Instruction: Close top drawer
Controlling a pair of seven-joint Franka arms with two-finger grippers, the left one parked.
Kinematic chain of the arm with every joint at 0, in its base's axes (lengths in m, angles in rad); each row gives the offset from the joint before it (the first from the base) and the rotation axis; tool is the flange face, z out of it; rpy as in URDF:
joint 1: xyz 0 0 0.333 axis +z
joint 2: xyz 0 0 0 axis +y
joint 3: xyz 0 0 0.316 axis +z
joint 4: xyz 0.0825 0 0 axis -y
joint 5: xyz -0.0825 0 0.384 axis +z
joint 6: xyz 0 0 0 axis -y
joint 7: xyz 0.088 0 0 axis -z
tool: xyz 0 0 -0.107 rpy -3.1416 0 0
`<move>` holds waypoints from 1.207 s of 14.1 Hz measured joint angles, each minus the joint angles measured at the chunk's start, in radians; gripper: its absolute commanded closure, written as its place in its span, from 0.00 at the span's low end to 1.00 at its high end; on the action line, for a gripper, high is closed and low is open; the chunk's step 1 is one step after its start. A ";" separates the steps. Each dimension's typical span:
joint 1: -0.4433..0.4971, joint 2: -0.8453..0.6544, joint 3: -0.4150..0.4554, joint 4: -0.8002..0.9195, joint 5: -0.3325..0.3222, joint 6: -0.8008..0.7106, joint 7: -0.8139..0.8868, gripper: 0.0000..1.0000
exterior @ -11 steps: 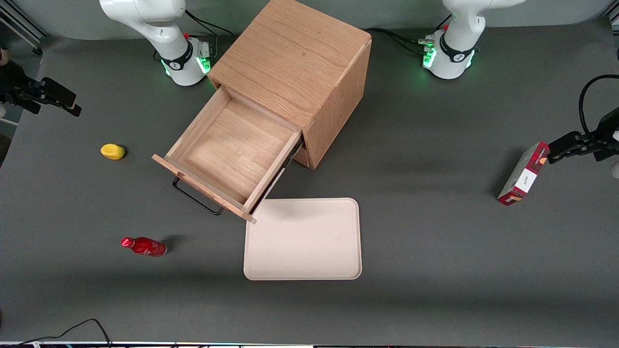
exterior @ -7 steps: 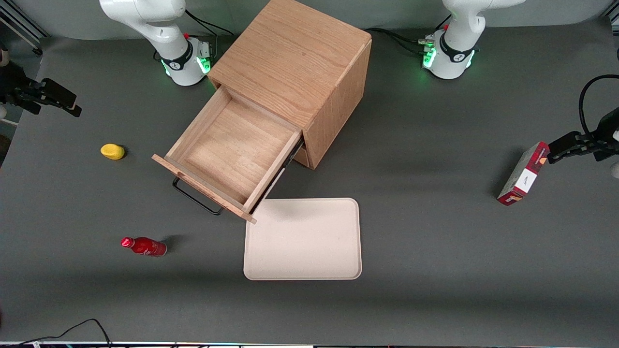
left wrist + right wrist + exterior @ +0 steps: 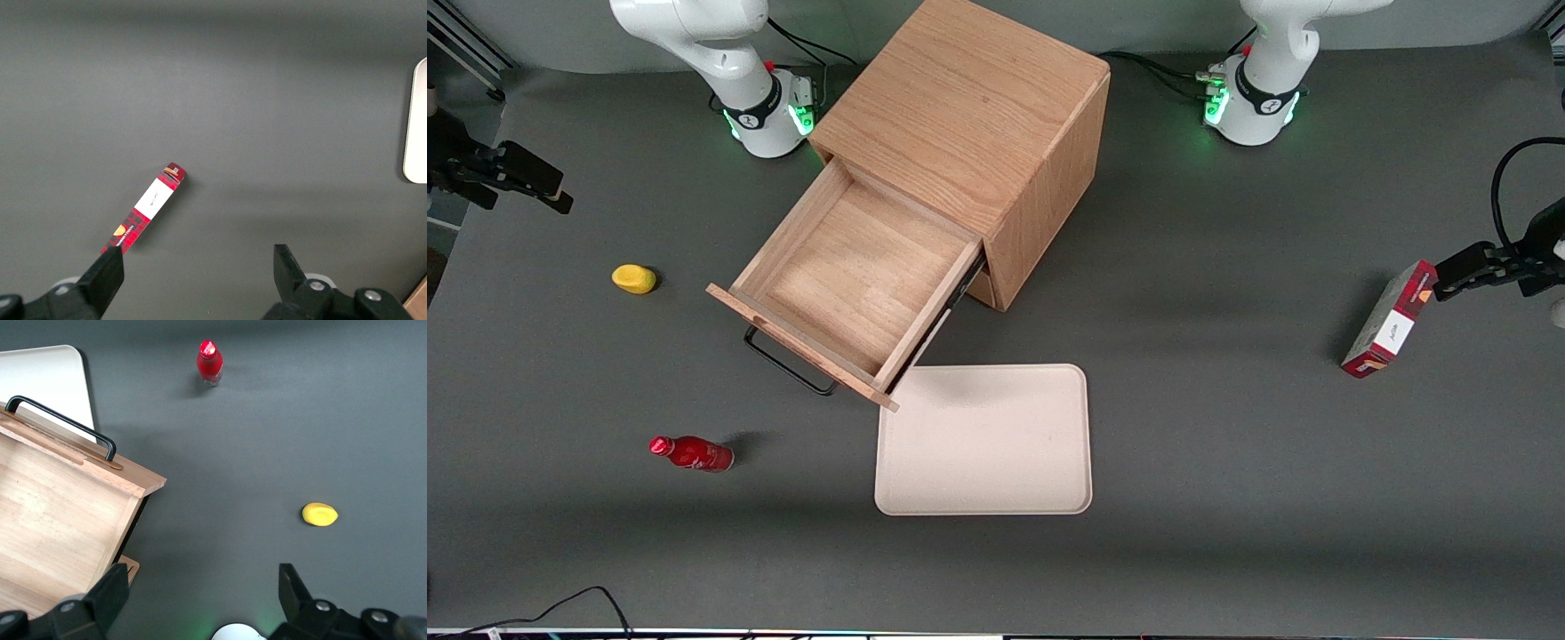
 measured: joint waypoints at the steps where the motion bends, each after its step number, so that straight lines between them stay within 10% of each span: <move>1: 0.000 0.000 0.000 0.000 0.000 0.000 0.000 0.00; 9: 0.003 0.032 0.024 0.047 0.005 -0.004 -0.001 0.00; 17: 0.023 0.414 0.170 0.519 0.007 -0.120 0.009 0.00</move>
